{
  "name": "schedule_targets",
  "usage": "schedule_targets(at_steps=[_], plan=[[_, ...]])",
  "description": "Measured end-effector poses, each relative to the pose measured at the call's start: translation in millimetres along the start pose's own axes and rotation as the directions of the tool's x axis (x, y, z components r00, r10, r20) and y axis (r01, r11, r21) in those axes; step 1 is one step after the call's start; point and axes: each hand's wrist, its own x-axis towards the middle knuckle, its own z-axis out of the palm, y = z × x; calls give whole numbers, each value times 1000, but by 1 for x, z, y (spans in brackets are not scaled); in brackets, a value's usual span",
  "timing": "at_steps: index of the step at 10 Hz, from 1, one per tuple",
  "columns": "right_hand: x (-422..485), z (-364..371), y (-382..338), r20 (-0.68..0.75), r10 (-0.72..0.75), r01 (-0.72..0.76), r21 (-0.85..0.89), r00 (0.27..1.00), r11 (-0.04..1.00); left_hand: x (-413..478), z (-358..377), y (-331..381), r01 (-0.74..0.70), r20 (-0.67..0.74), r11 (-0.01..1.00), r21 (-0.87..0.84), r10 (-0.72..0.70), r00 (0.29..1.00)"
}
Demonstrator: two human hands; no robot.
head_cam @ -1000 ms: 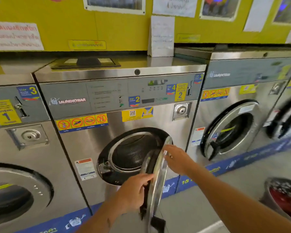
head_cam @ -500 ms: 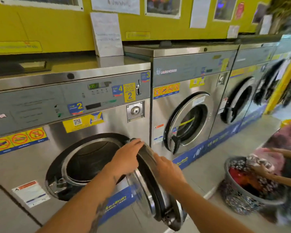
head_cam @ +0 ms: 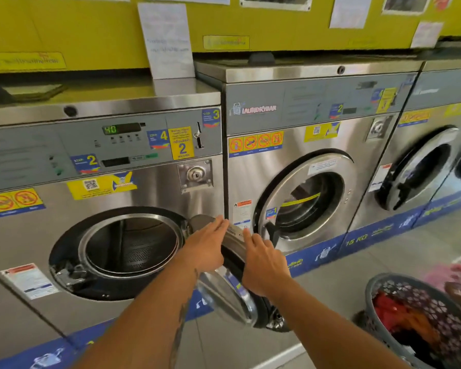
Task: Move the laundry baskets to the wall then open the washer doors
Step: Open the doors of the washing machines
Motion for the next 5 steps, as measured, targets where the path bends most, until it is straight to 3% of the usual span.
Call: schedule_targets(at_steps=[3, 5], plan=[[-4, -16, 6, -6, -55, 55, 129, 998, 990, -62, -3, -27, 146, -35, 989, 21, -146, 989], [-27, -40, -26, -33, -165, 168, 170, 986, 971, -147, -9, -64, 338, -111, 939, -65, -344, 932]])
